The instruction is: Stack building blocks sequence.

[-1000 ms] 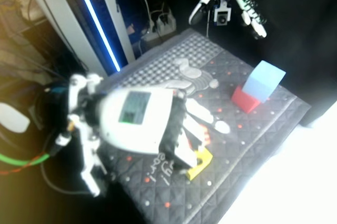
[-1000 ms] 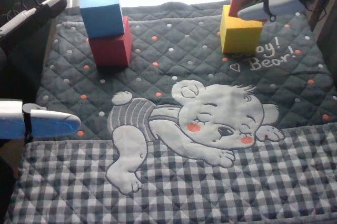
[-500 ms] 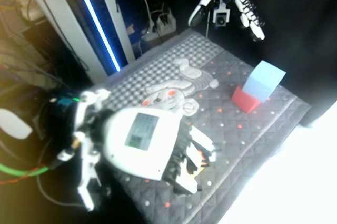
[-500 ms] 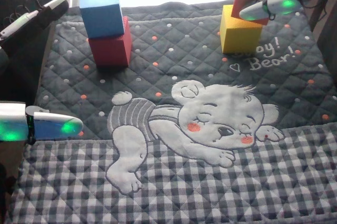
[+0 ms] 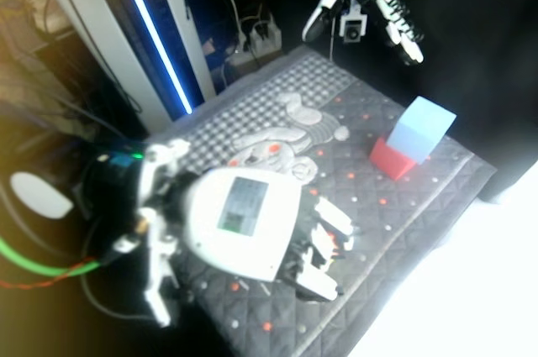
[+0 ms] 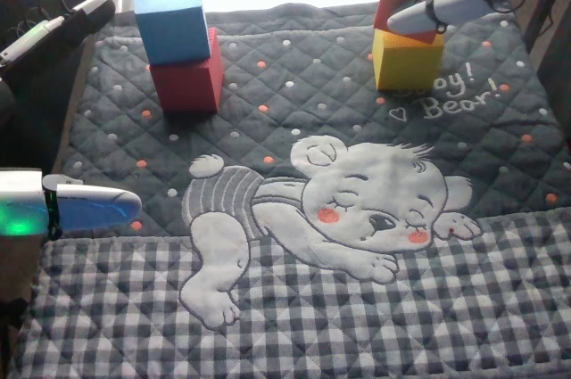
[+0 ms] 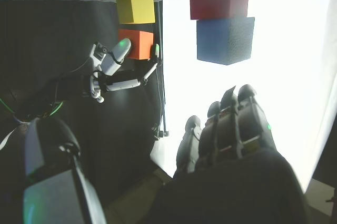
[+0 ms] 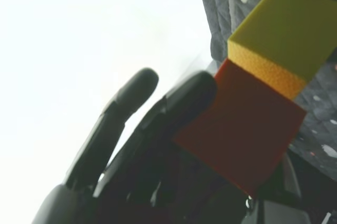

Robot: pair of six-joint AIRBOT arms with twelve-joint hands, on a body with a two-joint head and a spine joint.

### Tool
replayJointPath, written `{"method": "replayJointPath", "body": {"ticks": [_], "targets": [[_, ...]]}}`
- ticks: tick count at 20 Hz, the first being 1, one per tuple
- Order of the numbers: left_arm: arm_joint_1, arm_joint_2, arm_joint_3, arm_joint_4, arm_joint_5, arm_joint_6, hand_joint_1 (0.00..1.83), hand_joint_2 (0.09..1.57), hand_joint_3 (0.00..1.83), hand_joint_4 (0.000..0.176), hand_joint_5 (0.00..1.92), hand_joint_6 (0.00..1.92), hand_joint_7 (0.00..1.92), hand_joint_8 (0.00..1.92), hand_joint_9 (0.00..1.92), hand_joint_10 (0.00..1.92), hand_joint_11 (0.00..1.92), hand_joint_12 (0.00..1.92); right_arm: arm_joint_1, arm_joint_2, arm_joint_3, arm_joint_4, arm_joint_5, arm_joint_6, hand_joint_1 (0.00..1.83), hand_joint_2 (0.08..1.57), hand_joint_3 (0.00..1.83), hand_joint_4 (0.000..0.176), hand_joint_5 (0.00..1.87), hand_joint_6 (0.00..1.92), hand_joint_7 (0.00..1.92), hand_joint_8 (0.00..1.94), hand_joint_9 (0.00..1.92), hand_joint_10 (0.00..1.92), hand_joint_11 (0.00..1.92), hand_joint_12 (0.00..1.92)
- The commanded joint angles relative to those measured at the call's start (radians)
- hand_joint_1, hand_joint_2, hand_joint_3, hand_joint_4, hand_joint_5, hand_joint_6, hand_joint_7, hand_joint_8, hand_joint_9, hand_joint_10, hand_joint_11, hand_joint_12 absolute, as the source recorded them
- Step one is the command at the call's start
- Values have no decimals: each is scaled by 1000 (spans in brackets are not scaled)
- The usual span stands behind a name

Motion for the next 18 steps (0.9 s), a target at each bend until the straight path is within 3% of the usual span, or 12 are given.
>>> {"method": "replayJointPath", "body": {"ticks": [1, 2, 3, 4, 5, 6, 8, 11, 12, 16, 17, 18], "targets": [[-4, -3, 7, -3, -129, -10, 762, 716, 9, 161, 0, 0, 0, 0, 0, 0, 0, 0, 5, 5, 7, 21, 108, -3, 1126, 1180, 1, 0, 847, 1170, 1391, 135, 1494, 471, 1035, 977], [-4, -3, 7, -3, -130, -11, 769, 721, 11, 151, 0, 0, 0, 0, 0, 0, 0, 0, 4, 3, 8, 21, 107, -3, 1126, 1179, 0, 0, 851, 1165, 1408, 109, 1490, 468, 1049, 1053], [-3, -3, 7, -3, -130, -12, 772, 717, 9, 152, 0, 0, 0, 0, 0, 0, 0, 0, 3, 3, 9, 20, 106, -3, 1241, 1120, 0, 0, 869, 1001, 1206, 721, 1444, 510, 1086, 1058], [-2, -3, 6, -4, -130, -13, 772, 719, 9, 147, 0, 0, 0, 0, 0, 0, 0, 0, 2, 4, 9, 20, 101, -3, 1159, 1153, 0, 0, 884, 1086, 1200, 615, 1413, 584, 1101, 1076], [0, -4, 6, -5, -130, -15, 767, 722, 11, 158, 0, 0, 0, 0, 0, 0, 0, 0, 0, 6, 10, 20, 93, -3, 1244, 1127, 0, 0, 866, 982, 1119, 931, 1366, 659, 1127, 1091], [2, -5, 6, -5, -131, -17, 764, 720, 9, 164, 0, 0, 0, 0, 0, 0, 0, 0, -2, 7, 10, 20, 90, -3, 1257, 1130, 0, 0, 850, 982, 1082, 1033, 1328, 745, 1155, 1124], [8, -7, 6, -8, -132, -19, 768, 719, 8, 162, 0, 0, 0, 0, 0, 0, 0, 0, -7, 9, 15, 20, 78, -3, 1262, 1117, 0, 0, 894, 935, 1076, 1043, 1284, 816, 1160, 1182], [12, -8, 6, -10, -138, -21, 756, 710, 4, 163, 0, 0, 0, 0, 0, 0, 0, 0, -10, 9, 22, 20, 65, -3, 1248, 1134, 1, 0, 847, 1038, 1046, 1068, 1282, 826, 1170, 1207], [12, -8, 6, -11, -138, -21, 758, 711, 4, 151, 0, 0, 0, 0, 0, 0, 0, 0, -10, 7, 26, 20, 63, -3, 1245, 1135, 1, 0, 846, 1042, 1043, 1069, 1255, 822, 1125, 1196], [15, -9, 6, -11, -140, -24, 761, 715, 6, 164, 0, 0, 0, 0, 0, 0, 0, 0, -11, -12, 45, 21, 53, -3, 1222, 1163, 0, 0, 787, 1163, 991, 1119, 1133, 966, 1043, 1269], [15, -9, 7, -11, -141, -25, 766, 717, 7, 170, 0, 0, 0, 0, 0, 0, 0, 0, -11, -12, 45, 21, 52, -3, 1209, 1168, 0, 0, 784, 1202, 974, 1108, 1141, 911, 1012, 1223], [15, -9, 7, -11, -142, -25, 760, 716, 6, 156, 0, 0, 0, 0, 0, 0, 0, 0, -13, -12, 45, 21, 52, -3, 1198, 1174, 0, 0, 781, 1233, 955, 1106, 1144, 868, 996, 1202]]}}
